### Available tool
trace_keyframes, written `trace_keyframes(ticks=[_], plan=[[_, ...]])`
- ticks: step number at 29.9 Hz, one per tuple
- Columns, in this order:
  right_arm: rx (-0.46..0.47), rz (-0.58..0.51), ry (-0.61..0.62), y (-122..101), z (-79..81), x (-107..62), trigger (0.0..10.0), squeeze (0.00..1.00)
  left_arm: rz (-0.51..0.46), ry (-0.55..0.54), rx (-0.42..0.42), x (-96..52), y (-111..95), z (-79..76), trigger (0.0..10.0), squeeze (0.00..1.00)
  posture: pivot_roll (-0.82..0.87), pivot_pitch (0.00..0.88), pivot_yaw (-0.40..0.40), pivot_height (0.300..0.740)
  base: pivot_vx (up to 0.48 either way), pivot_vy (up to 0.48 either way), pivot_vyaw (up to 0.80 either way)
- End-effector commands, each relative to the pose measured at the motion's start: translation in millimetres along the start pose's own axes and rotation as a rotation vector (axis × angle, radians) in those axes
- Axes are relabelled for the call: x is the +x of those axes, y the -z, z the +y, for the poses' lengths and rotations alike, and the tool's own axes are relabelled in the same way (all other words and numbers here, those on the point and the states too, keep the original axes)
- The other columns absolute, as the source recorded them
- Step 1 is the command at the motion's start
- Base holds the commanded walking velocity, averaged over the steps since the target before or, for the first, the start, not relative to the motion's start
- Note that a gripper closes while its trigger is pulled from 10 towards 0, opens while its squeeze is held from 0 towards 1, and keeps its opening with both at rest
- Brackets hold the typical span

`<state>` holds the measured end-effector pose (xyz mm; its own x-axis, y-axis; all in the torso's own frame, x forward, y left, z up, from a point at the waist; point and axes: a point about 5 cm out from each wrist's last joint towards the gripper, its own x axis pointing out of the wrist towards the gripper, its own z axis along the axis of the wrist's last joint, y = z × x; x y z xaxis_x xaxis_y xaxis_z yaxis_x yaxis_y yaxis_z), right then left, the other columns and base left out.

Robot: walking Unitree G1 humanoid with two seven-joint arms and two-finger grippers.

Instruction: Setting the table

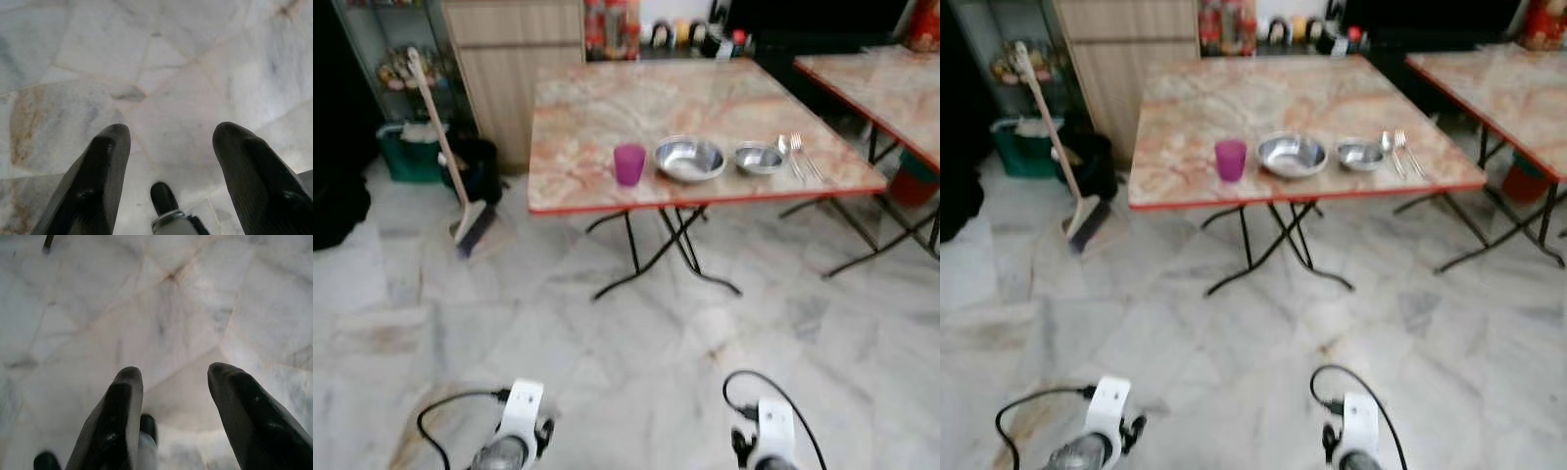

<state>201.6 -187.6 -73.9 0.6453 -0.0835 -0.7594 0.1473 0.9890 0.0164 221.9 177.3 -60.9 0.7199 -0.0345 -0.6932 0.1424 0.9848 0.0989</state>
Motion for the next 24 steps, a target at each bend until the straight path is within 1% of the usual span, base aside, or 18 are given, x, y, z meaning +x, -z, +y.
trace_keyframes(ticks=[1,12,14,18,21,24], plan=[[0.012,-0.016,0.017,-2.8,-5.2,0.0,10.0,0.00,0.023,0.022,0.016,-0.5,4.8,-6.9,10.0,0.00,0.05,0.052,-0.022,0.740,0.000,-0.292,0.00],[0.012,-0.020,0.012,-3.1,-4.5,0.0,10.0,0.00,0.028,0.028,0.020,-0.8,6.1,-7.3,10.0,0.00,0.05,0.051,-0.020,0.740,0.000,-0.266,0.00],[-0.016,-0.029,0.012,-4.2,-5.0,0.0,10.0,0.00,0.027,0.027,0.019,-0.7,5.8,-7.3,10.0,0.00,0.05,0.052,-0.022,0.740,0.000,-0.247,0.00],[-0.021,-0.036,0.006,-4.9,-5.0,-0.1,10.0,0.00,0.026,0.026,0.017,-0.6,5.3,-7.2,10.0,0.00,0.05,0.058,-0.022,0.740,0.000,-0.248,0.80],[0.019,-0.029,0.018,-3.5,-6.1,-0.2,10.0,0.00,0.026,0.025,0.015,-0.6,5.4,-7.0,10.0,0.00,0.05,0.065,-0.020,0.740,0.000,-0.247,0.00],[0.014,-0.025,0.016,-3.2,-6.0,-0.2,10.0,0.00,0.022,0.026,0.008,-0.3,4.3,-7.4,10.0,0.00,0.05,0.075,-0.019,0.740,0.000,-0.081,0.00]])
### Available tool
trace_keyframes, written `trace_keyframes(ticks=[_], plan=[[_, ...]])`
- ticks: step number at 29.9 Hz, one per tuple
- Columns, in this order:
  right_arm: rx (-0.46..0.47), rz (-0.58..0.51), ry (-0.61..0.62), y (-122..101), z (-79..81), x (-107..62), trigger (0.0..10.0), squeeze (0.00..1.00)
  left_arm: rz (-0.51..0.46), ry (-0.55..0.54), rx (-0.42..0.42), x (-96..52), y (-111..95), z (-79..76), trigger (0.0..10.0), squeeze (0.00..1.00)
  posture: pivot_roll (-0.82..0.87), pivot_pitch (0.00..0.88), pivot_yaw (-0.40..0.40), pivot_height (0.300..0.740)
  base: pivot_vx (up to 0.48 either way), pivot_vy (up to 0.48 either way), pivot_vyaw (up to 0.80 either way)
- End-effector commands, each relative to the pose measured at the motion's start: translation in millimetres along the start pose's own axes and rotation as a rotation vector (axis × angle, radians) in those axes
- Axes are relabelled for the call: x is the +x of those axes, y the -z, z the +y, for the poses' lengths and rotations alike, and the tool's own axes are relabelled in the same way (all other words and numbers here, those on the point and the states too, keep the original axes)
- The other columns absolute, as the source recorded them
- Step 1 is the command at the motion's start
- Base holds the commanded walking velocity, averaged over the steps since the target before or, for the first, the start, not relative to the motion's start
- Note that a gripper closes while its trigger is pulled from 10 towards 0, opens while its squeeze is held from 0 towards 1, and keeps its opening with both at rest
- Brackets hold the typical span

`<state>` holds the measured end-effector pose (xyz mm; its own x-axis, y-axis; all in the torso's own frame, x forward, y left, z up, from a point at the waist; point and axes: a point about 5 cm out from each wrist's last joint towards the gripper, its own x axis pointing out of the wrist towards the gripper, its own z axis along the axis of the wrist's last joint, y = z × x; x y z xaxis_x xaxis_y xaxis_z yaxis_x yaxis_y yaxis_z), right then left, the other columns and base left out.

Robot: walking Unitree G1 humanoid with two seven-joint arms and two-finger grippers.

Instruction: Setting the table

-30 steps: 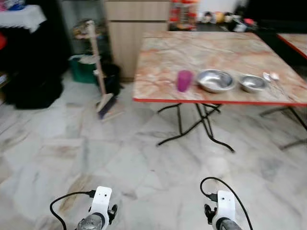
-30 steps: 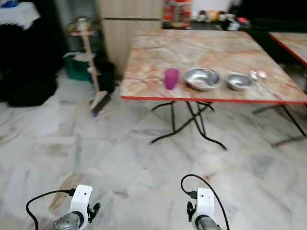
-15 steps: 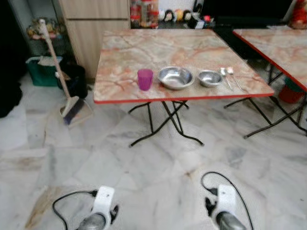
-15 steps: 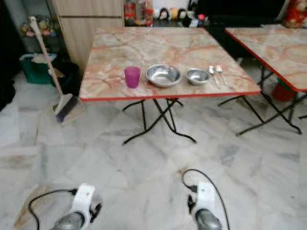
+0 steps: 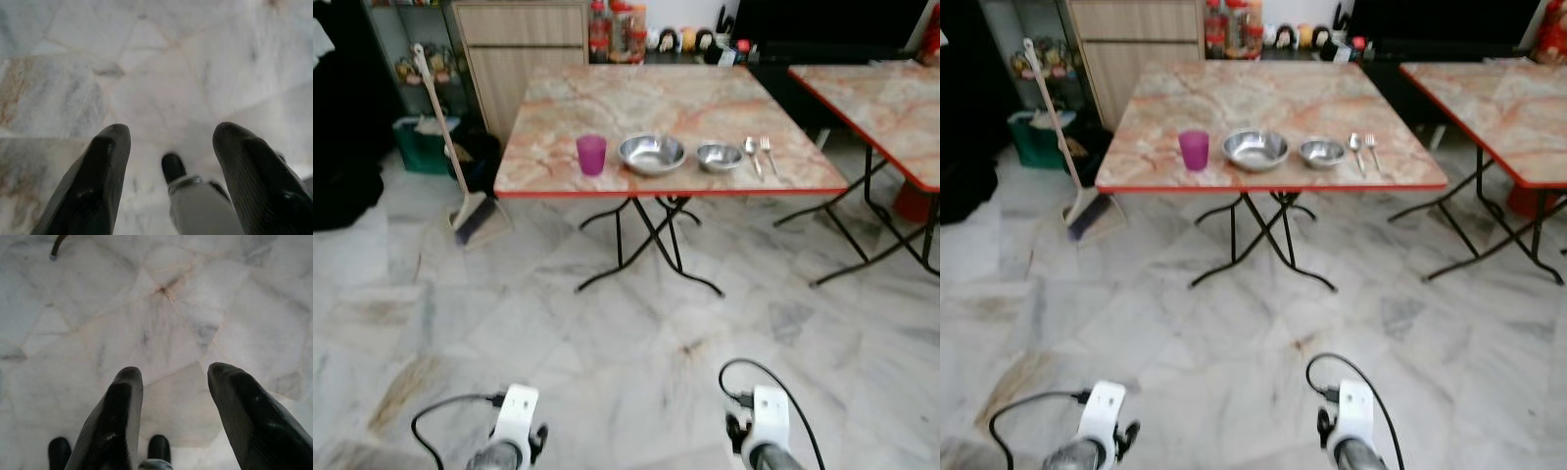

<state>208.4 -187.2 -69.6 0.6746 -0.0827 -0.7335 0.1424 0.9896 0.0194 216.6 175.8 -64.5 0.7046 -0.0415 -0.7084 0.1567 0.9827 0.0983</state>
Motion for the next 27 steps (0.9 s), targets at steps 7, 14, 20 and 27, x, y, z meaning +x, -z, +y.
trace_keyframes(ticks=[7,14,20,27], plan=[[0.021,0.022,0.023,6.3,-7.4,-1.8,10.0,0.00,-0.043,0.014,-0.051,2.7,-10.9,-4.7,10.0,0.00,0.06,0.083,-0.024,0.740,0.000,0.000,0.00],[0.024,0.010,0.024,4.2,-7.7,-1.5,10.0,0.00,-0.047,0.000,-0.077,2.7,-11.9,-1.3,10.0,0.00,0.05,0.090,-0.025,0.740,0.140,0.000,0.00],[0.028,0.008,0.028,3.4,-8.2,-1.3,10.0,0.00,-0.045,0.002,-0.079,2.7,-11.6,-1.6,10.0,0.00,0.05,0.088,-0.026,0.740,0.374,0.000,0.00],[0.019,0.007,0.028,2.6,-8.4,-1.1,10.0,0.00,-0.042,0.006,-0.080,2.9,-11.5,-2.3,10.0,0.00,0.05,0.087,-0.027,0.740,0.391,0.000,0.00]])
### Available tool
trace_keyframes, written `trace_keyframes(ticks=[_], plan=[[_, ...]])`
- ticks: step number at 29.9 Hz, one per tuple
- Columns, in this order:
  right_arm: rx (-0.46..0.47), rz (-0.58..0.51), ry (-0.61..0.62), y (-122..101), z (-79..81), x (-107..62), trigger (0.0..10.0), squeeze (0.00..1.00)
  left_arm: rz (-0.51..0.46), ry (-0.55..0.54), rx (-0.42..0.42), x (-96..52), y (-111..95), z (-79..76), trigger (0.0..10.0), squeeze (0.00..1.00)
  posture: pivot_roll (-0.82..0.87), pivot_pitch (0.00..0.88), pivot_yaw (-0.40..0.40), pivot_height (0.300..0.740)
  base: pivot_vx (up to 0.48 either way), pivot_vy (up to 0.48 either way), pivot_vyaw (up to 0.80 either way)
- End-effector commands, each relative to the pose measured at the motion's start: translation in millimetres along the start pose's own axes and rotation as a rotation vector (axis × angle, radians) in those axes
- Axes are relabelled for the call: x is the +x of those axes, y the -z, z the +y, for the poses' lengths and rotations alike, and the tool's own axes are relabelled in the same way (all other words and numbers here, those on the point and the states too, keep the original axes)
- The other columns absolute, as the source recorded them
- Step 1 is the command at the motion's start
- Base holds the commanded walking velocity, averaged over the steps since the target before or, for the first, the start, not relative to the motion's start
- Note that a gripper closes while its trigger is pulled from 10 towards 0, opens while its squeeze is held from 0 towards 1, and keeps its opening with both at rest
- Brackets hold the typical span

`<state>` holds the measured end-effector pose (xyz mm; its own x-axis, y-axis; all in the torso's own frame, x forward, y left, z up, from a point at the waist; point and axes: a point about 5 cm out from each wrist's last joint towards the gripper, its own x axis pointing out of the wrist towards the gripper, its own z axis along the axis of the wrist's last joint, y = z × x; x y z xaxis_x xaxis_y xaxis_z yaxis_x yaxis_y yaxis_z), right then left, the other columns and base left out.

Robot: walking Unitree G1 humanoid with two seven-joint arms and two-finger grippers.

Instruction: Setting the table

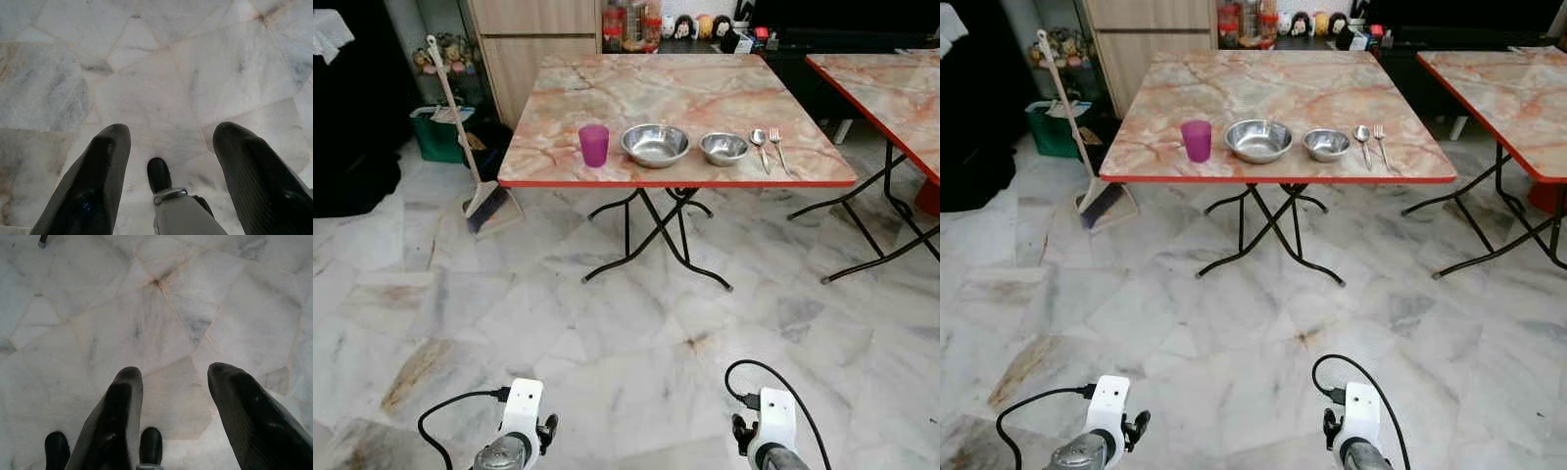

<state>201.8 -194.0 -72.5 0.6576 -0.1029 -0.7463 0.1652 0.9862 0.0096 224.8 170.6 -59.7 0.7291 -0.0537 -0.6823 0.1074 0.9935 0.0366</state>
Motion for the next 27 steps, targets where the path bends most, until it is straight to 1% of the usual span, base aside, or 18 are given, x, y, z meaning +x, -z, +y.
trace_keyframes(ticks=[1,27], plan=[[0.008,-0.011,0.005,-3.4,-0.6,0.6,10.0,0.00,-0.004,-0.001,-0.001,0.4,-1.7,1.0,10.0,0.00,0.05,0.087,-0.027,0.740,0.394,0.000,0.00],[0.017,-0.007,0.003,-3.5,0.8,0.9,10.0,0.00,-0.001,0.005,0.010,0.6,-2.1,1.3,10.0,0.00,0.05,0.083,-0.025,0.740,0.395,0.000,0.00]])
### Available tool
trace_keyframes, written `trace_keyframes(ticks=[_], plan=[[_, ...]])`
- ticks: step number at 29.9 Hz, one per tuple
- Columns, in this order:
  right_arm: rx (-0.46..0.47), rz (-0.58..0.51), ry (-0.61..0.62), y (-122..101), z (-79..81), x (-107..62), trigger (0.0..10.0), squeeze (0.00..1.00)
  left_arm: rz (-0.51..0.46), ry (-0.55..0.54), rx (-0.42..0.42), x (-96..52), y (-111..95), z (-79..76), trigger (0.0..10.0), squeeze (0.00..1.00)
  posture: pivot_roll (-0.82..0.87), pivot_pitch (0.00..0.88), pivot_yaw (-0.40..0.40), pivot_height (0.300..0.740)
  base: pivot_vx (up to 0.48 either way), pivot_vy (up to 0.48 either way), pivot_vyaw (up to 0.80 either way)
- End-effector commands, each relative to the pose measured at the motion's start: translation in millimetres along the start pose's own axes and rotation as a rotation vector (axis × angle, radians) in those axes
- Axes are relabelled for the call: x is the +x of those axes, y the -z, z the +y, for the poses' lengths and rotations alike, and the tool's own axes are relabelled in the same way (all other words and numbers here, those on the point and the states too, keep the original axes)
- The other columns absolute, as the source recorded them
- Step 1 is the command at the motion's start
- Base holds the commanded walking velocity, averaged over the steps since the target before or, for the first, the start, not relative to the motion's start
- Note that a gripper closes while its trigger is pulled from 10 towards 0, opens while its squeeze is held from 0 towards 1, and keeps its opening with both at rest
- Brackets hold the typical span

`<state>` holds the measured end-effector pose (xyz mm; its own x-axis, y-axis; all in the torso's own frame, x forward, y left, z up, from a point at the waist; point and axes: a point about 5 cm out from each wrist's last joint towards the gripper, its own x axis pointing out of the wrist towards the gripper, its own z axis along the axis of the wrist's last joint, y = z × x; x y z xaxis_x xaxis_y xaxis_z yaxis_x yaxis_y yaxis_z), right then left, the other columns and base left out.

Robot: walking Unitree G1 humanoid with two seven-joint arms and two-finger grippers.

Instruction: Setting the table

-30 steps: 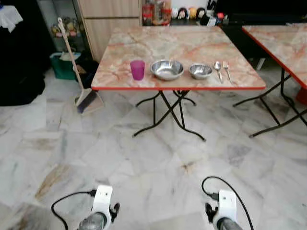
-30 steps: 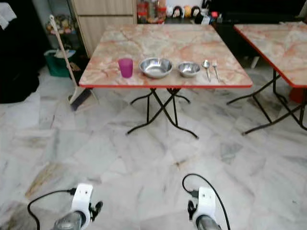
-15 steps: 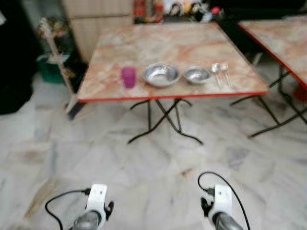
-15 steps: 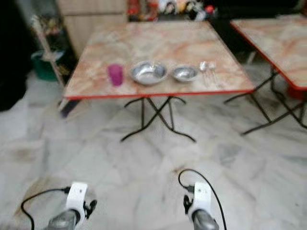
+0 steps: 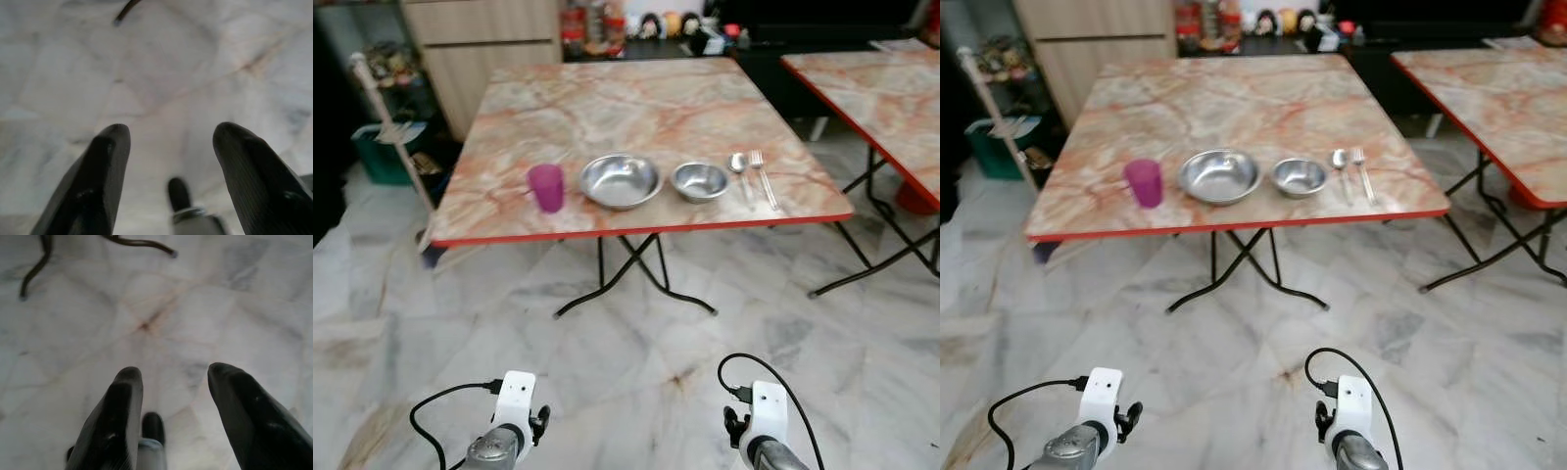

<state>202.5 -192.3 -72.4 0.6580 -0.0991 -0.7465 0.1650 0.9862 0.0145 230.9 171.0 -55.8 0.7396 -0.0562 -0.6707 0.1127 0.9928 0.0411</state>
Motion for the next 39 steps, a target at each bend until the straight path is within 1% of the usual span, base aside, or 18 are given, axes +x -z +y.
trace_keyframes(ticks=[1,20,25,29,30,31,32,35,38,39], plan=[[0.014,-0.007,0.007,-3,-0.8,0.6,10.0,0.00,0.016,0.004,0.004,-1.3,5,0.2,10.0,0.00,0.05,0.082,-0.025,0.740,0.398,0.000,0.00],[0.011,-0.007,0.003,-3,-0.1,0.7,10.0,0.00,0.018,0.006,0.006,-1.5,6,0.1,10.0,0.00,0.05,0.081,-0.026,0.740,0.398,0.000,0.00],[0.012,-0.005,0.004,-2,0.0,0.5,10.0,0.00,0.014,0.002,0.018,-1.2,5,-0.2,10.0,0.00,0.05,0.086,-0.024,0.740,0.350,0.000,0.00],[0.010,-0.003,0.003,-2,0.1,0.4,10.0,0.00,0.004,-0.003,0.016,-0.9,2,1.2,10.0,0.00,0.05,0.088,-0.025,0.740,0.000,0.000,0.00],[0.008,-0.003,0.002,-2,0.1,0.4,10.0,0.00,0.000,-0.007,0.007,-0.8,2,2.0,10.0,0.00,0.06,0.092,-0.027,0.740,0.000,0.000,0.00],[0.004,-0.001,0.000,-1,0.1,0.4,10.0,0.00,-0.010,-0.018,-0.029,-0.7,0,4.1,10.0,0.00,0.06,0.092,-0.027,0.740,0.000,0.000,0.00],[0.003,-0.001,0.000,-1,0.2,0.3,10.0,0.00,-0.014,-0.023,-0.041,-0.7,-1,5.2,10.0,0.00,0.06,0.094,-0.028,0.740,0.000,0.000,0.00],[0.002,-0.001,-0.002,-1,0.5,0.3,10.0,0.00,-0.024,-0.031,-0.052,-0.6,-2,7.1,10.0,0.00,0.06,0.096,-0.029,0.740,0.000,0.000,0.00],[0.000,0.001,-0.004,0,0.8,0.1,10.0,0.00,-0.081,-0.043,-0.073,0.3,-12,11.0,10.0,0.00,0.06,0.102,-0.028,0.740,0.000,0.000,0.00],[0.000,0.001,-0.004,0,0.8,0.1,10.0,0.00,-0.081,-0.043,-0.073,0.3,-12,11.0,10.0,0.00,0.06,0.102,-0.028,0.740,0.000,0.000,0.00]])
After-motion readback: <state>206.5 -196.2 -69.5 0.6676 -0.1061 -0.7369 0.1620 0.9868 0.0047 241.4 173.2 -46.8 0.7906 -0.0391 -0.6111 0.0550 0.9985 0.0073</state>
